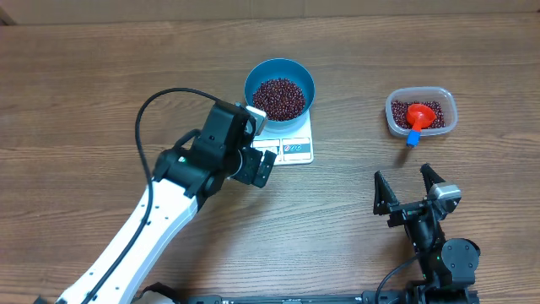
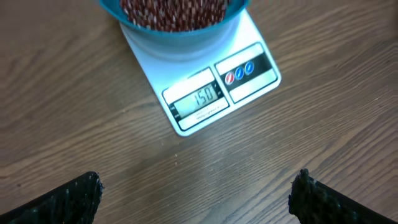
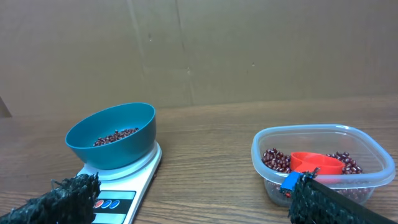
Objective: Scoop item into bowl and weigh 150g on scale
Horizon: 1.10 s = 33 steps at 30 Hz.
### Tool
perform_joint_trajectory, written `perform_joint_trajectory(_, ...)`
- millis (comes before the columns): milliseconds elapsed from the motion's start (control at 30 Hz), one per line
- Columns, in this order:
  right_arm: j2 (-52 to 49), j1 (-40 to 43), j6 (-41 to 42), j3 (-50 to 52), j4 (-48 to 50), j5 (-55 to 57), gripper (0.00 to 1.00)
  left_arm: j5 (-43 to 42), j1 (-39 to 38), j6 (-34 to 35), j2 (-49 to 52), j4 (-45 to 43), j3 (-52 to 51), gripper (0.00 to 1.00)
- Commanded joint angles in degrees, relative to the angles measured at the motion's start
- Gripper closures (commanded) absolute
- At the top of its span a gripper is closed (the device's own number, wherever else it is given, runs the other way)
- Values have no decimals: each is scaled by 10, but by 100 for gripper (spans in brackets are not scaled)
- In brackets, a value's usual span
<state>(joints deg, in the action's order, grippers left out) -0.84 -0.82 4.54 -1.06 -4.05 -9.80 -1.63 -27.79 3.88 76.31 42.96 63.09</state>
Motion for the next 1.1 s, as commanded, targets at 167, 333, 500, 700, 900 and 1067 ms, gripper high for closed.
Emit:
perform_joint_trajectory(167, 7, -3, 6, 6, 2, 6, 0, 21, 13, -13, -118, -9, 0, 0)
perform_joint_trajectory(333, 7, -3, 6, 6, 2, 6, 0, 20, 59, -3, -160, -24, -1, 0)
perform_joint_trajectory(500, 7, -3, 6, 6, 2, 7, 0, 9, 111, 7, -198, -31, -1, 0)
perform_joint_trajectory(700, 7, -3, 6, 6, 2, 6, 0, 1, 171, 11, -239, -32, -1, 0)
perform_joint_trajectory(900, 7, -3, 6, 6, 2, 7, 0, 1, 213, 11, -289, -47, -16, 0)
perform_joint_trajectory(1067, 7, -3, 6, 6, 2, 6, 0, 1, 245, 11, -348, -116, -81, 0)
